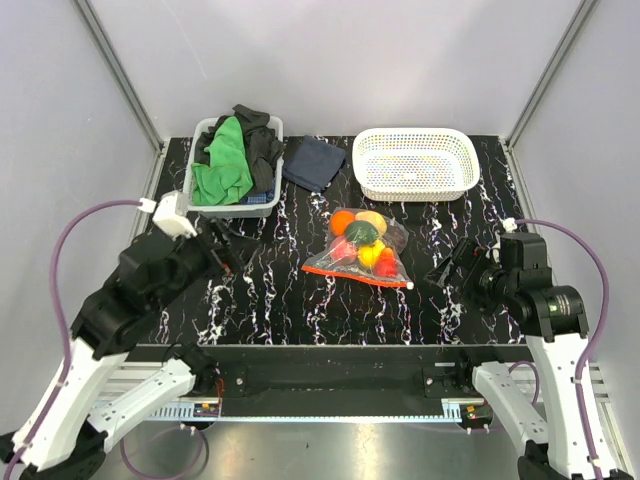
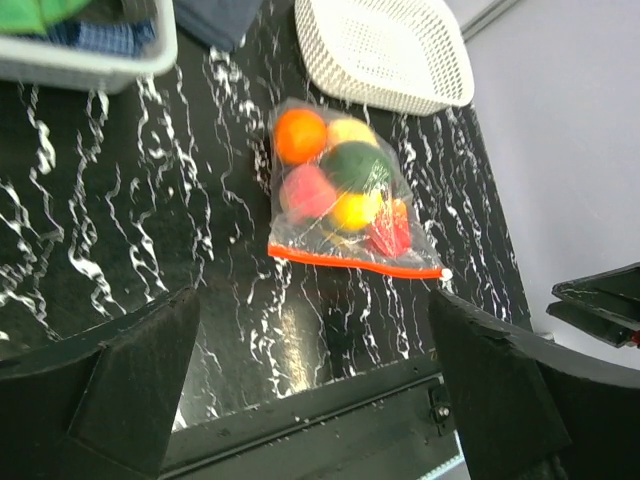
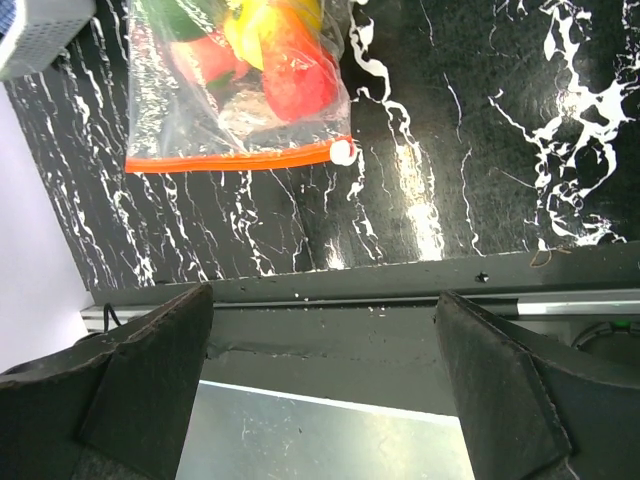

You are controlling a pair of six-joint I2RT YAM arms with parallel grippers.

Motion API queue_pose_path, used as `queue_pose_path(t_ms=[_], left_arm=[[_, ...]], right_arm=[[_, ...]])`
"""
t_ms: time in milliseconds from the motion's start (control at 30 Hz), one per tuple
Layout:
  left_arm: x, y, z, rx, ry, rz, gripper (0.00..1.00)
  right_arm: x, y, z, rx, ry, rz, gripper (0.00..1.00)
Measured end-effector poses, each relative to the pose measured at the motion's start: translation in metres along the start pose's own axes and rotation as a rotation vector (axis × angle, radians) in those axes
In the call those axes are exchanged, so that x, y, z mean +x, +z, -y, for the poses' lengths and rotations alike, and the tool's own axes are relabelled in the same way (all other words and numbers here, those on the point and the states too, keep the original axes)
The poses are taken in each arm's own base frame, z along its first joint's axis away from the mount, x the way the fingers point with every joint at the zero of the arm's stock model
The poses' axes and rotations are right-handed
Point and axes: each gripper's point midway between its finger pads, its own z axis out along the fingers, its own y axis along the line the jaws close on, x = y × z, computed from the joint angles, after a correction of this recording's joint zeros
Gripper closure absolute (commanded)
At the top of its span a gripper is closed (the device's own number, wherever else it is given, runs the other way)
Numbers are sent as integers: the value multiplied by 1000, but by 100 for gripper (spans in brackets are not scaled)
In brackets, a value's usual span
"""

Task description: Open the zip-top bag and remove the fake food

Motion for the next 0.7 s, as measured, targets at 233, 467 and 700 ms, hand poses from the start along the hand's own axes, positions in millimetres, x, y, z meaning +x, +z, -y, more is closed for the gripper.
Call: queue_pose_path(t_ms=[233, 467, 700], left_arm=[[41, 47, 11, 46, -128, -148, 1], [113, 104, 25, 107, -271, -383, 2], [160, 147, 61, 162, -354, -521, 13]], right_arm=[[-2, 8, 2, 33, 21, -31, 0], [6, 13, -15, -83, 23, -71, 0], [26, 42, -1, -33, 67, -225, 0]])
